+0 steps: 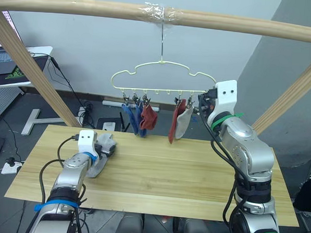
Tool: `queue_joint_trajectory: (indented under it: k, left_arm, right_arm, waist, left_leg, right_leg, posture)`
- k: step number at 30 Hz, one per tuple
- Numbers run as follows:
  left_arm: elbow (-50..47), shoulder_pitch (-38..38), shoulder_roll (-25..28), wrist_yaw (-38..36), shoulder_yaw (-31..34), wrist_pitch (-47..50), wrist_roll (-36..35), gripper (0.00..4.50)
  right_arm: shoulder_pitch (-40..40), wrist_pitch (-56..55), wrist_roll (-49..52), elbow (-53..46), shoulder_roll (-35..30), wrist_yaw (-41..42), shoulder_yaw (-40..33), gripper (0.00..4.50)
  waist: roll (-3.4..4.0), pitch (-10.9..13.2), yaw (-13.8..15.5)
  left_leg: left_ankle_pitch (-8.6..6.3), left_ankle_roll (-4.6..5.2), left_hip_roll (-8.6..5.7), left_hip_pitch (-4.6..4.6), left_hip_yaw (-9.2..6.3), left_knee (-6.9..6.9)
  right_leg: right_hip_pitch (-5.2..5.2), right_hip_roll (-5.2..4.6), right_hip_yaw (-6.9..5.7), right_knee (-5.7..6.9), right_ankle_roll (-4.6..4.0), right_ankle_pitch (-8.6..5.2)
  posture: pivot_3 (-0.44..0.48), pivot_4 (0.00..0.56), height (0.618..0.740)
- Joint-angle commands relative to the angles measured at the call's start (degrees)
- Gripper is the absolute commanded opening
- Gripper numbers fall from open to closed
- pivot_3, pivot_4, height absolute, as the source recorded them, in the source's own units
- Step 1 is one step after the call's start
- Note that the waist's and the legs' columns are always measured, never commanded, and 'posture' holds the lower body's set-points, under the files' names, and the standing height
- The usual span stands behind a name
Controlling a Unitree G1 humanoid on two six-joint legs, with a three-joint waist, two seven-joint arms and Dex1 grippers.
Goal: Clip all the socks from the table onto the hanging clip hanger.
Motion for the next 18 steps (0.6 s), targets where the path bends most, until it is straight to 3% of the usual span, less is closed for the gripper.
queue_joint_trajectory:
  k: [1,3,6,14,18]
  left_arm:
    - [-1.68,0.72,0.12,-0.25,0.81,1.66,-0.36,4.46]
    - [-2.16,1.63,-0.33,-0.63,1.13,3.76,-1.13,4.46]
    - [-3.16,2.53,-1.68,-1.09,3.01,9.36,-4.07,3.93]
    - [-4.08,3.42,-1.93,-4.36,3.90,12.03,-5.31,1.68]
    - [-11.26,4.95,-1.79,-11.44,-1.68,9.01,-4.22,0.49]
  right_arm:
    - [-0.45,0.11,0.49,-2.09,-0.36,-0.52,-1.20,0.00]
    - [-0.64,0.23,0.52,-1.95,-0.31,-0.57,-1.29,0.00]
    - [-1.13,0.23,0.63,-1.46,-0.47,-0.44,-1.62,0.00]
    - [-1.75,0.21,0.81,-0.37,-1.58,0.19,-2.36,0.00]
    - [-1.94,0.84,1.59,0.16,-3.23,1.53,-3.38,0.00]
  waist:
    - [0.00,0.00,-0.02]
    - [0.00,0.00,-0.03]
    - [0.01,-0.01,-0.02]
    - [0.18,-0.09,-0.09]
    - [0.18,-0.09,-0.03]
  left_leg:
    - [0.00,0.00,0.00,0.00,0.01,0.00]
    - [0.00,0.01,0.00,0.00,0.04,0.00]
    - [0.01,0.02,0.02,0.01,0.04,0.00]
    - [0.05,0.08,0.01,0.26,0.11,-0.02]
    - [0.08,0.14,0.01,0.26,0.12,-0.01]
  right_leg:
    - [0.00,-0.03,0.00,0.00,0.00,0.00]
    - [0.00,-0.04,0.00,0.00,0.00,0.00]
    - [0.01,-0.07,0.01,0.00,0.00,0.00]
    - [0.16,-0.05,0.04,0.06,0.01,0.00]
    - [0.18,-0.05,0.06,0.05,0.02,-0.01]
  posture:
    - [0.107,0.155,0.740]
    - [0.107,0.155,0.740]
    - [0.107,0.155,0.740]
    - [0.105,0.177,0.740]
    - [0.103,0.181,0.740]
